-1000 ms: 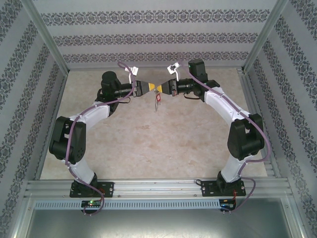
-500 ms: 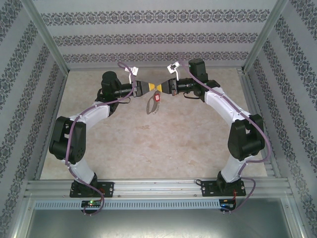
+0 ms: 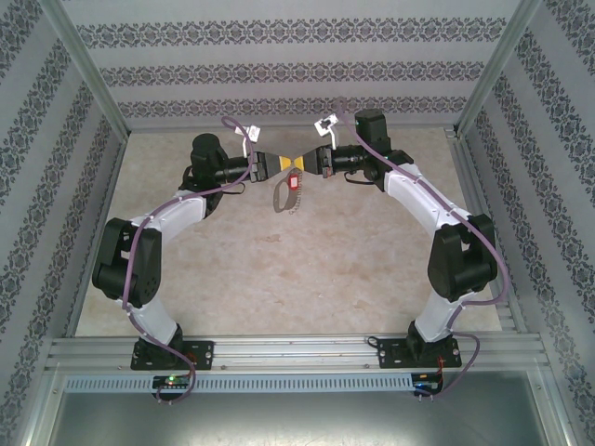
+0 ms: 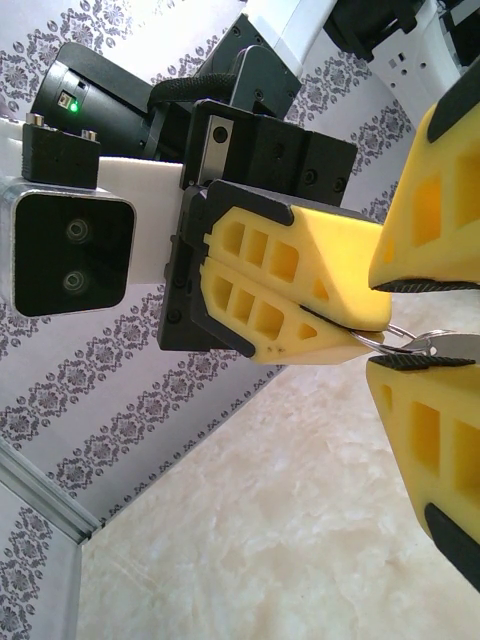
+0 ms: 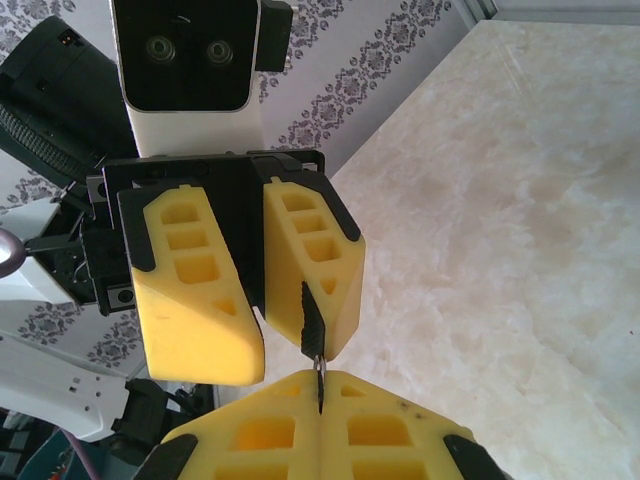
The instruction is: Put the keys on the keyring
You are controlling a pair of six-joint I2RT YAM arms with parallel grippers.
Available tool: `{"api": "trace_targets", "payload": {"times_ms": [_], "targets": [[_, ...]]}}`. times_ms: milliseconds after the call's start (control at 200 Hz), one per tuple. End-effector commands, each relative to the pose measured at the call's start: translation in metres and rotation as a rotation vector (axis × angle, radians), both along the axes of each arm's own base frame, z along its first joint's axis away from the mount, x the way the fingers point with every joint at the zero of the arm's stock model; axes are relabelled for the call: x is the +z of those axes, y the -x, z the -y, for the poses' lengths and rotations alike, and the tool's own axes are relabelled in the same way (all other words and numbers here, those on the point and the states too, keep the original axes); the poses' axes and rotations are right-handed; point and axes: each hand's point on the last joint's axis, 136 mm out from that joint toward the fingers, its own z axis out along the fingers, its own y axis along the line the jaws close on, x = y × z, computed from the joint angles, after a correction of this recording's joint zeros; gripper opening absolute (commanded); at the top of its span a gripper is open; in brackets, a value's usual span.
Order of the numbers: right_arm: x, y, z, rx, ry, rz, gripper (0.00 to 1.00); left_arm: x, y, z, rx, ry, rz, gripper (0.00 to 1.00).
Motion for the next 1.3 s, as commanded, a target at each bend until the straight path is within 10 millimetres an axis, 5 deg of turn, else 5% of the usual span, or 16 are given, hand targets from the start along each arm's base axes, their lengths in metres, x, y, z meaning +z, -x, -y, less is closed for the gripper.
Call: {"api": "trace_targets", "payload": {"times_ms": [0, 754, 1294], "targets": [[0.021, 0.009, 0.0, 0.038, -0.044, 0.055, 0.0, 0.006, 0.005, 0.013, -0.048, 0.003, 0.034, 0.26], [0.022, 0.017, 0.006, 0.052, -0.051, 0.06, 0.0, -0.006, -0.002, 0.008, 0.019, -0.062, 0.042, 0.27], [0.009, 0.012, -0.008, 0.073, -0.05, 0.025, 0.0, 0.014, 0.003, 0.012, -0.027, 0.038, 0.062, 0.25]]}}
